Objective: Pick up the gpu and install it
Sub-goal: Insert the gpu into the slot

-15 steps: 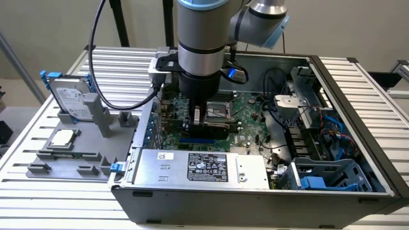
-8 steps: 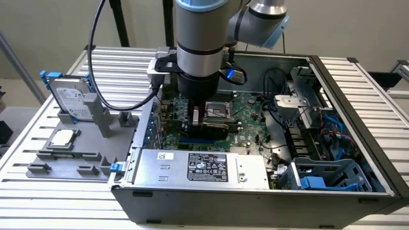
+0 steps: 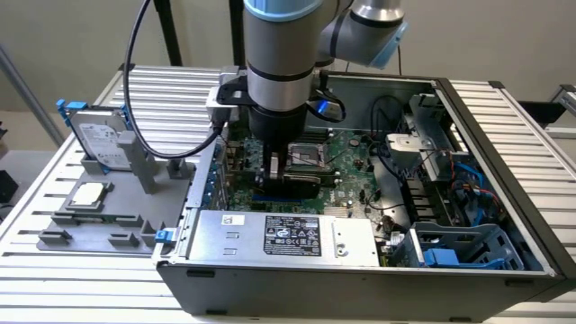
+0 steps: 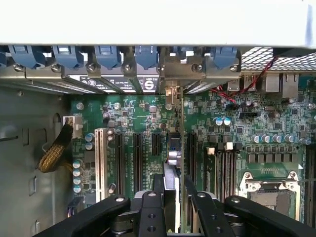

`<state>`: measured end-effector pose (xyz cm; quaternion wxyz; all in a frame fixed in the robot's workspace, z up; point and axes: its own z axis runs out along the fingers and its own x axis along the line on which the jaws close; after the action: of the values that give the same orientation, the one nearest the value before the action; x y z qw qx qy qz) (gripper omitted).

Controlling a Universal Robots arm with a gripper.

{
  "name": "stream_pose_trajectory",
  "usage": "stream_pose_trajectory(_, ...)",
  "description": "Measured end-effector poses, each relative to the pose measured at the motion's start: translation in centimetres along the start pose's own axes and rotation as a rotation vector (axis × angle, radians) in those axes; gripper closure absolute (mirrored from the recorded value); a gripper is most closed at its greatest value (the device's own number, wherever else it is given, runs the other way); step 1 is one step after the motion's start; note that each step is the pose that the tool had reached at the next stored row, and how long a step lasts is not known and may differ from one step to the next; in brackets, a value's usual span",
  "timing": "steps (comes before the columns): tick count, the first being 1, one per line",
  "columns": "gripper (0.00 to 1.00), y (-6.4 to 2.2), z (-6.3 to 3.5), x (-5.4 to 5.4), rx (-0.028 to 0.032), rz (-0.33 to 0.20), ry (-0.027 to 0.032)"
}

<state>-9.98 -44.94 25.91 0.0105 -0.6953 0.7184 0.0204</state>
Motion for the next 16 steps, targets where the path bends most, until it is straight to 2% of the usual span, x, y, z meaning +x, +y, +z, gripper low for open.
stream_pose_trajectory(10,1.0,0.02,0.38,0.0,0.0006,0.0,-0.001)
stream_pose_trajectory(16,1.0,0.08,0.38,0.0,-0.0007,0.0,0.0003)
